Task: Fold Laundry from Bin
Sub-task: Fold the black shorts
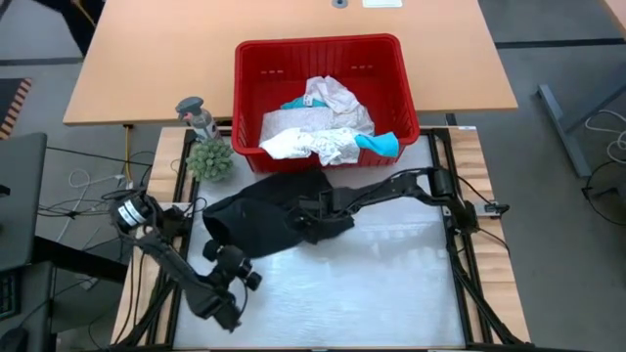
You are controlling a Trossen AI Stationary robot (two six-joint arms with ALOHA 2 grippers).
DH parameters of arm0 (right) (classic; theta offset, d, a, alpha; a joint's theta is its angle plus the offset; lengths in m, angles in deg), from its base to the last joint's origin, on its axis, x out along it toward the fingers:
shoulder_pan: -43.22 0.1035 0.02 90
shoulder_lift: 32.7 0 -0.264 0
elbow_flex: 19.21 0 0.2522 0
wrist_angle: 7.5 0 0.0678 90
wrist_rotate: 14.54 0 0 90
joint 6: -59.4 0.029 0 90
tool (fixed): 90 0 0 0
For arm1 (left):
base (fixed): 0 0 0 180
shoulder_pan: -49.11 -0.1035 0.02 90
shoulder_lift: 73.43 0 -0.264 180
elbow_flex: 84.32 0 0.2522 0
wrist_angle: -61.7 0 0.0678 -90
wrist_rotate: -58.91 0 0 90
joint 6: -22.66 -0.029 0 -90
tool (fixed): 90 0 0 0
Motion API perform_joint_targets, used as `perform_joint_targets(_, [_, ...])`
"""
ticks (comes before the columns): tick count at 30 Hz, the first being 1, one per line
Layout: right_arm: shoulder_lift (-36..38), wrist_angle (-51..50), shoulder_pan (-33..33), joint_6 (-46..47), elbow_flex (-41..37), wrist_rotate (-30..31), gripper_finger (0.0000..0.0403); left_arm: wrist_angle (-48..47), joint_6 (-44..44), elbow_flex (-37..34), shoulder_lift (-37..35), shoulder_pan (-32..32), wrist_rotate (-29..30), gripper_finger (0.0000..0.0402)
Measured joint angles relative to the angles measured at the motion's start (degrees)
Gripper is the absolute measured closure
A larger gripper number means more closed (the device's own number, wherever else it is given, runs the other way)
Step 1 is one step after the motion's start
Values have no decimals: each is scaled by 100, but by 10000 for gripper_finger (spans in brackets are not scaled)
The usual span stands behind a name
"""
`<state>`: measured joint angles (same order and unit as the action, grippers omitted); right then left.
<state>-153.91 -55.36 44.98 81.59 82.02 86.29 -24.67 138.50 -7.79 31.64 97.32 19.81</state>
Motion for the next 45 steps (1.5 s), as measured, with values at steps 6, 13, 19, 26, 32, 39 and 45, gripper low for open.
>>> perform_joint_targets(6, [30, -570, 451, 291, -58, 21, 379, 1770, -290, -713, 8, -40, -207, 324])
perform_joint_targets(13, [41, -1400, 1346, 1332, -47, -97, 365, 3564, -544, -1347, -12, 221, -843, 377])
perform_joint_targets(19, [411, -2023, 2316, 2348, -86, -752, 364, 3734, -283, -915, -82, 843, -1385, 399])
perform_joint_targets(26, [1608, -2472, 2808, 2451, -79, 62, 368, 2942, -129, -1, -567, 1307, -884, 401])
perform_joint_targets(32, [2105, -1592, 2767, 1671, -70, 552, 332, 2726, -1084, 326, -1078, 1265, -550, 392])
perform_joint_targets(39, [1829, -1151, 2583, 997, -84, 343, 213, 3025, -1822, 358, -1223, 1349, -1076, 319])
perform_joint_targets(45, [1246, -925, 2287, 252, -92, 245, 156, 4819, -2946, 369, -1219, 1413, -147, 264])
